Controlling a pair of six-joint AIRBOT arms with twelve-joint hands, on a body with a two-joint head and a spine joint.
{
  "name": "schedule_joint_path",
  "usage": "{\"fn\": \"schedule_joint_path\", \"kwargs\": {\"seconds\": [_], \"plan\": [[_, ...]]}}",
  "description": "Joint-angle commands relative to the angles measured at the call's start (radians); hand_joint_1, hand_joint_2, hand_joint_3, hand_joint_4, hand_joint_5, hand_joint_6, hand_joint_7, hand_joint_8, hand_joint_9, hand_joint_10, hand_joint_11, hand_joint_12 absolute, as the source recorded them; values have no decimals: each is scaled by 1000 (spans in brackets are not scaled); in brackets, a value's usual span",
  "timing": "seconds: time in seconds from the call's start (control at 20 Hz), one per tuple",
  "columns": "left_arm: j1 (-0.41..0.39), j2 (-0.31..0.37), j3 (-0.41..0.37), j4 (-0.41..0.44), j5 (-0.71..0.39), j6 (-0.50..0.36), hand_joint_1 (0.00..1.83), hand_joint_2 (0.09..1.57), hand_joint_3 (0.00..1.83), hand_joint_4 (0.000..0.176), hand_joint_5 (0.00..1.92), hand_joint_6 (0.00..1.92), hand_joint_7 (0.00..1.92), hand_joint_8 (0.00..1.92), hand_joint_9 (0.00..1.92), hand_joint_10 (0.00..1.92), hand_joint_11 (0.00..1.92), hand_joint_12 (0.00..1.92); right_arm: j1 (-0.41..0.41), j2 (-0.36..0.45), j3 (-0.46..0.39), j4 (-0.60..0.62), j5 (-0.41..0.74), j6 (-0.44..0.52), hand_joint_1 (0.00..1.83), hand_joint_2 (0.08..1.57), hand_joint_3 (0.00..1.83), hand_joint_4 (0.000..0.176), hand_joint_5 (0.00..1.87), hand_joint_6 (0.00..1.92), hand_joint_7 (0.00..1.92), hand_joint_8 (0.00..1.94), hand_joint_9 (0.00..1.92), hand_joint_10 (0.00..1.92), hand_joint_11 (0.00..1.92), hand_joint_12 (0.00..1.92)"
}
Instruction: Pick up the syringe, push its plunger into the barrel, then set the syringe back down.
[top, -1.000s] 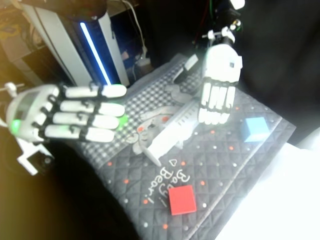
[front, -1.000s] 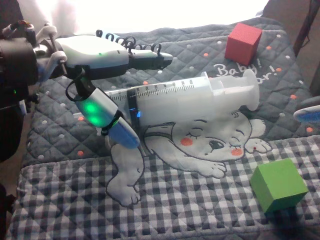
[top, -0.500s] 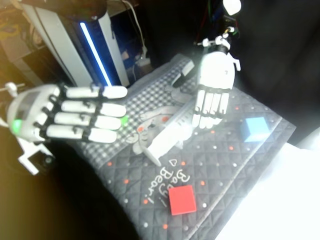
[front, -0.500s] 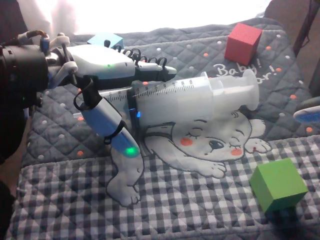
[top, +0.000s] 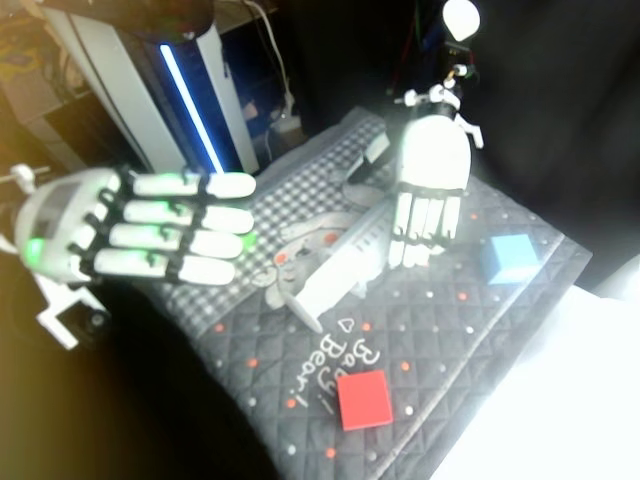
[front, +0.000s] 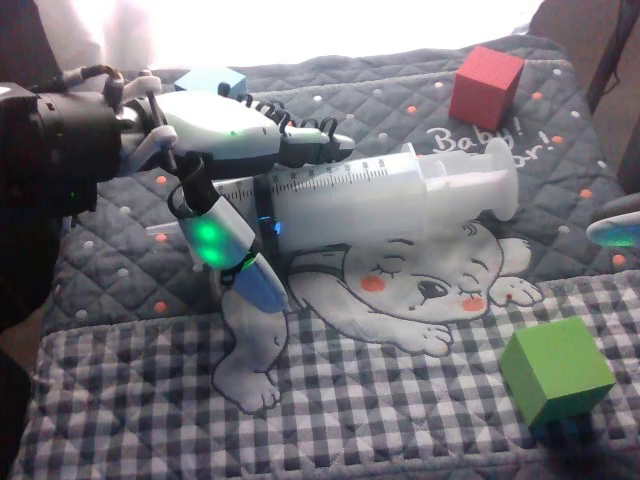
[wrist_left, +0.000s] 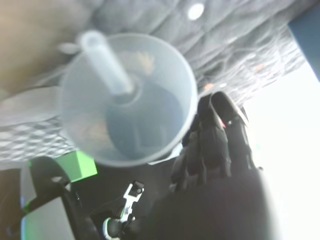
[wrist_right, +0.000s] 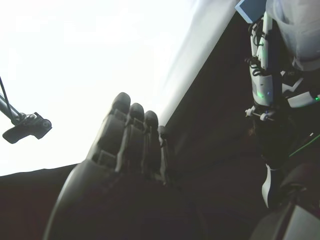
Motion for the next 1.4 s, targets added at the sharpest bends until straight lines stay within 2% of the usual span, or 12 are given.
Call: {"fn": "schedule_joint_path", "kwargs": {"seconds": [0.0, 0.45, 0.55, 0.65, 0.7, 0.75, 0.8, 0.95, 1.1, 1.15, 1.25, 1.35], "plan": [[-3, -11, 10, -4, -20, -42, 643, 626, 0, 5, 36, 2, 228, 1, 507, 34, 195, 1155, 16, 4, -1, 19, 124, 4, 586, 639, 3, 22, 37, 0, 131, 1, 134, 8, 128, 137], [11, -59, 54, 18, -19, -84, 696, 687, 3, 0, 105, 5, 287, 1, 389, 0, 76, 978, 22, -2, -1, 15, 124, 4, 607, 652, 4, 16, 56, 5, 136, 7, 147, 6, 122, 142], [11, -63, 54, 21, -22, -84, 909, 862, 5, 0, 312, 9, 446, 9, 524, 16, 218, 875, 22, -2, -1, 15, 124, 4, 608, 645, 0, 22, 64, 7, 136, 5, 155, 7, 121, 143], [10, -63, 56, 21, -22, -84, 1190, 1069, 1, 0, 603, 5, 743, 12, 968, 73, 728, 1036, 22, -2, -1, 15, 124, 4, 596, 652, 3, 17, 87, 12, 155, 10, 173, 11, 141, 156], [9, -63, 59, 19, -20, -84, 1317, 1141, 0, 0, 700, 30, 901, 852, 1099, 97, 827, 1036, 22, -2, -1, 15, 124, 4, 597, 657, 5, 32, 88, 10, 158, 9, 169, 8, 131, 152], [8, -63, 61, 15, -18, -84, 1317, 1141, 0, 0, 700, 30, 901, 852, 1099, 97, 827, 1036, 22, -2, -1, 15, 124, 4, 597, 657, 5, 32, 88, 10, 158, 9, 169, 8, 131, 152], [8, -63, 63, 13, -15, -84, 1276, 1137, 15, 0, 833, 768, 972, 1165, 1206, 246, 816, 1338, 22, -2, -2, 15, 124, 4, 579, 657, 4, 39, 91, 8, 168, 10, 183, 11, 141, 158], [7, -65, 67, 11, -4, -84, 1317, 1204, 4, 0, 716, 1333, 770, 1412, 759, 1570, 768, 1728, 22, -2, -3, 15, 124, 4, 574, 673, 8, 22, 76, 1, 163, 4, 181, 7, 133, 158], [7, -65, 68, 2, 0, -80, 1575, 1109, 0, 0, 599, 1872, 517, 1882, 692, 1903, 801, 1907, 22, -2, -3, 15, 124, 5, 559, 687, 11, 12, 84, 4, 173, 6, 198, 11, 147, 167], [7, -64, 69, -31, 0, -54, 1608, 1097, 0, 34, 568, 1919, 588, 1919, 804, 1920, 920, 1920, 22, -1, -3, 15, 124, 5, 557, 683, 6, 17, 76, 0, 165, 1, 192, 6, 153, 172], [5, -58, 69, -118, 0, 16, 1636, 1089, 0, 36, 582, 1921, 632, 1921, 857, 1921, 971, 1921, 22, -1, -3, 15, 124, 5, 557, 679, 3, 23, 78, 1, 168, 2, 196, 7, 160, 176], [-8, -43, 67, -233, -5, 101, 1655, 1095, 1, 165, 832, 1921, 1067, 1921, 1239, 1921, 1346, 1921, 22, -1, -3, 15, 124, 7, 577, 691, 6, 19, 96, 6, 175, 3, 217, 12, 172, 186]]}}
